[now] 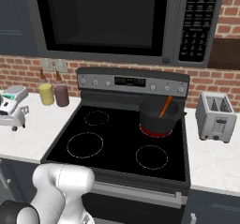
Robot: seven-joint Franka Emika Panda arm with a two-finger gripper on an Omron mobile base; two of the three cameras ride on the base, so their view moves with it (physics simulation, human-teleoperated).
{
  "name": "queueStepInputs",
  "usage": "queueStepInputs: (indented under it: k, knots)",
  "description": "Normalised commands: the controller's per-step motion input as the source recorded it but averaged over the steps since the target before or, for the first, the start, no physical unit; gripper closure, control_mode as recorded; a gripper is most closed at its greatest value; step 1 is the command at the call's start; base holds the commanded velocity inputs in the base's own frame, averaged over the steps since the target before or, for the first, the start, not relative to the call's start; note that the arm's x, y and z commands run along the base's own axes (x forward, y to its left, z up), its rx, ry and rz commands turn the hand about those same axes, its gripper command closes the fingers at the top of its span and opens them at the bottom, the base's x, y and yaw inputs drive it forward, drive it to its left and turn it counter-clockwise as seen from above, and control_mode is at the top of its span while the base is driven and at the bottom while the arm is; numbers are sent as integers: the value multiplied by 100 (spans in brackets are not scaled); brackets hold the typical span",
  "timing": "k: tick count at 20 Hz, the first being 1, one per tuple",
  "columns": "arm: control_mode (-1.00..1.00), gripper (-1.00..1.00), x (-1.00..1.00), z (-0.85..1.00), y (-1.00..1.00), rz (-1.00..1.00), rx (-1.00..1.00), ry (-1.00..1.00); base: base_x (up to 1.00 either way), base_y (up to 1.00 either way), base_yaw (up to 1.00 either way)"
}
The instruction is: Put the carrot and lemon wedge in the pot. Retrieve the spatula and lightly stir the vegetables in the pot.
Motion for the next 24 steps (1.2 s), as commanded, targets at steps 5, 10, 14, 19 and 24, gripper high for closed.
queueStepInputs:
  k: [5,10,14,19,24]
  knots:
    - [-100,-100,56,-1,8,5,1,0,0,0,0]
    - [-100,-100,52,-17,14,5,0,0,0,0,0]
    - [-100,-100,18,-45,36,7,0,-2,0,0,0]
    - [-100,-100,15,-49,37,7,0,-2,0,0,0]
    - [-100,-100,38,-24,18,3,0,-3,0,0,0]
